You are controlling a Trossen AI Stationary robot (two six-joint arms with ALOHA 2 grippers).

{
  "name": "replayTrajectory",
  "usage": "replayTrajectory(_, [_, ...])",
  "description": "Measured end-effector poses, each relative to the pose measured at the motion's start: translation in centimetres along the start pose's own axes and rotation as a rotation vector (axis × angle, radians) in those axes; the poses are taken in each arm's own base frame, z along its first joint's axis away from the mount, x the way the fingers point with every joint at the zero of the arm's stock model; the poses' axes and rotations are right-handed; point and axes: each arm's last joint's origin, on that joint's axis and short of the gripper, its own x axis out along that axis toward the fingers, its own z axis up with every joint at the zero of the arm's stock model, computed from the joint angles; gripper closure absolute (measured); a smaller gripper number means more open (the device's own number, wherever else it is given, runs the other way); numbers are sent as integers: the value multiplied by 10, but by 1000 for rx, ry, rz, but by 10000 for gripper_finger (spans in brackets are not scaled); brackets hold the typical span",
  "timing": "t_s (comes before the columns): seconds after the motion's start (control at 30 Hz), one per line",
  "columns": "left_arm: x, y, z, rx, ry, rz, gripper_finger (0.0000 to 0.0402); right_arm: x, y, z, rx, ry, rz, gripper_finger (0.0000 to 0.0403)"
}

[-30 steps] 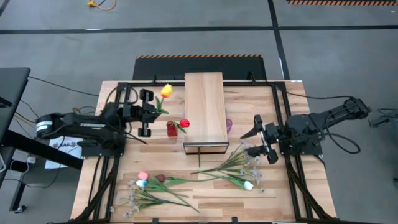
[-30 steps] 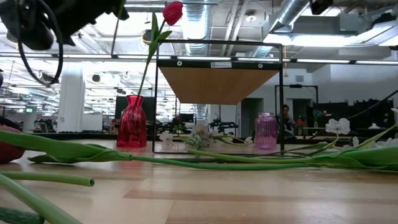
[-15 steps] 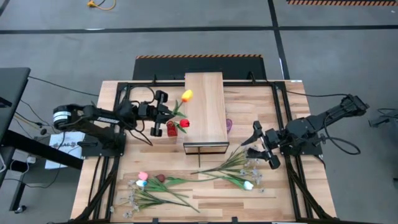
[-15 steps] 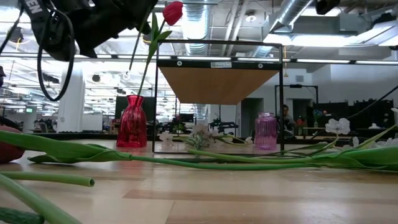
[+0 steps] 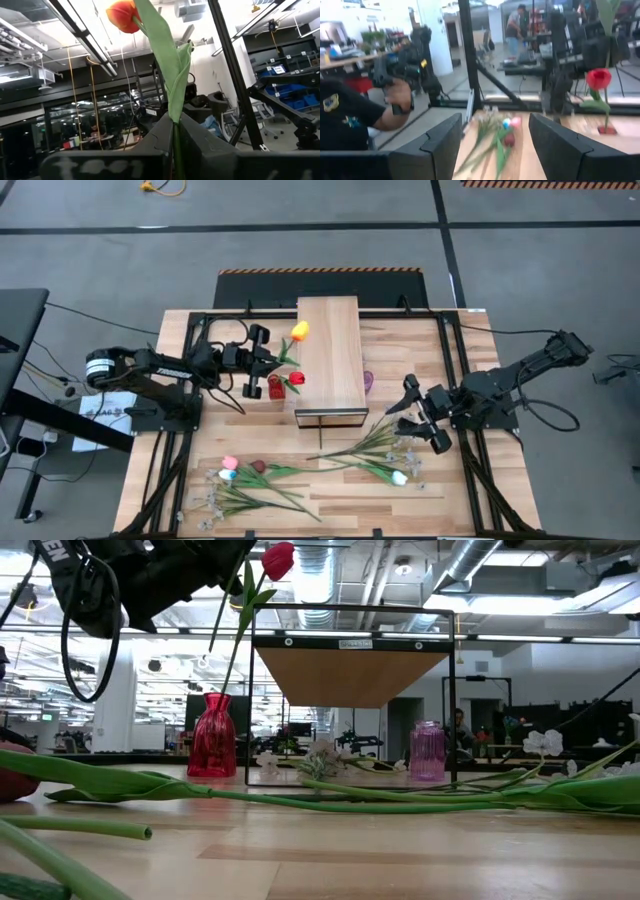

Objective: Pick and place flowers into a vace then onto a shelf
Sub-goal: Put the yellow tulip into the red flower vase

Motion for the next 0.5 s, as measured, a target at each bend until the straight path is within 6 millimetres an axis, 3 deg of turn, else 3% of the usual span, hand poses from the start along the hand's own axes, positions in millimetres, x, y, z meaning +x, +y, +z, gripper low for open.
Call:
replayTrajectory(0.4, [0, 0, 0, -1, -1, -2, 395, 31, 3, -4, -54, -110, 12, 177])
replayTrajectory(0.5, [0, 0, 0, -1, -1, -2, 395, 38, 1, -4, -152, -152, -15, 177])
